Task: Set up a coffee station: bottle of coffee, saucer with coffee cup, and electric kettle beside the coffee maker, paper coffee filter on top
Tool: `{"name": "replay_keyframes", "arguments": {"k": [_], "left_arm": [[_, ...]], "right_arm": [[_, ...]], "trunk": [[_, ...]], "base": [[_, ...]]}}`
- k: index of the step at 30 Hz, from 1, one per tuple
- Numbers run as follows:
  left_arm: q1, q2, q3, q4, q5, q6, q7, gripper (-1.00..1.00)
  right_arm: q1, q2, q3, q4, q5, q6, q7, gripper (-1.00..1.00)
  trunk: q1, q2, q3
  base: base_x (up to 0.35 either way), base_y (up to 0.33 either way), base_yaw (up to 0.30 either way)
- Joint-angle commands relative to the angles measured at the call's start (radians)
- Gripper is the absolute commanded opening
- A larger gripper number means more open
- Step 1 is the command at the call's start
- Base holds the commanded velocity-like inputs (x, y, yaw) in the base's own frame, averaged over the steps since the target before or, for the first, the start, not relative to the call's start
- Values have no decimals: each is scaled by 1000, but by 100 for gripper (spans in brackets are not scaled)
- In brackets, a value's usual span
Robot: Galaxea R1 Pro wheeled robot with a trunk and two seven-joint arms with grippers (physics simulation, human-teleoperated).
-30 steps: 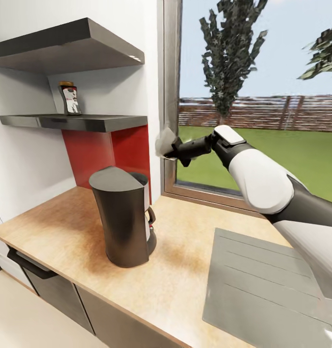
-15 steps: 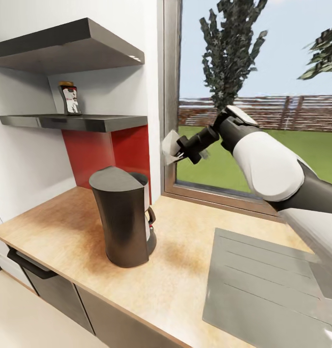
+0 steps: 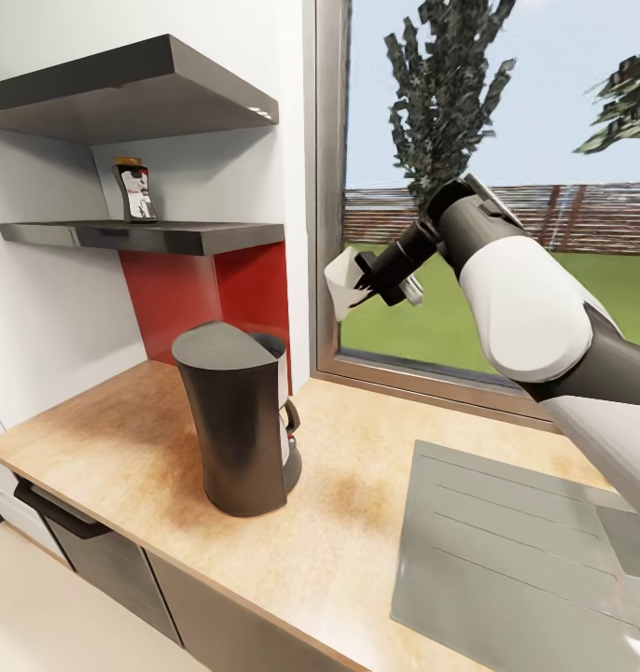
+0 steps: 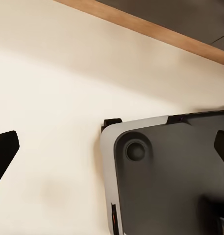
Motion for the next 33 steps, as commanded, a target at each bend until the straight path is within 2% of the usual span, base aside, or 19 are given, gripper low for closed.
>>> {"name": "replay_keyframes", "arguments": {"k": [1, 21, 33], "left_arm": [[-1, 0, 8, 1, -5, -2, -5, 100], [-1, 0, 9, 1, -5, -2, -5, 100], [-1, 0, 9, 7, -5, -2, -5, 100]], "right_arm": [[-1, 0, -1, -2, -9, 3, -11, -100], [-1, 0, 0, 3, -23, 0, -21, -100], [-1, 0, -1, 9, -23, 0, -21, -100]], "trunk": [[1, -2, -2], [1, -2, -2], [1, -2, -12]], "base": [[0, 0, 0], [0, 0, 3], [0, 0, 195]]}}
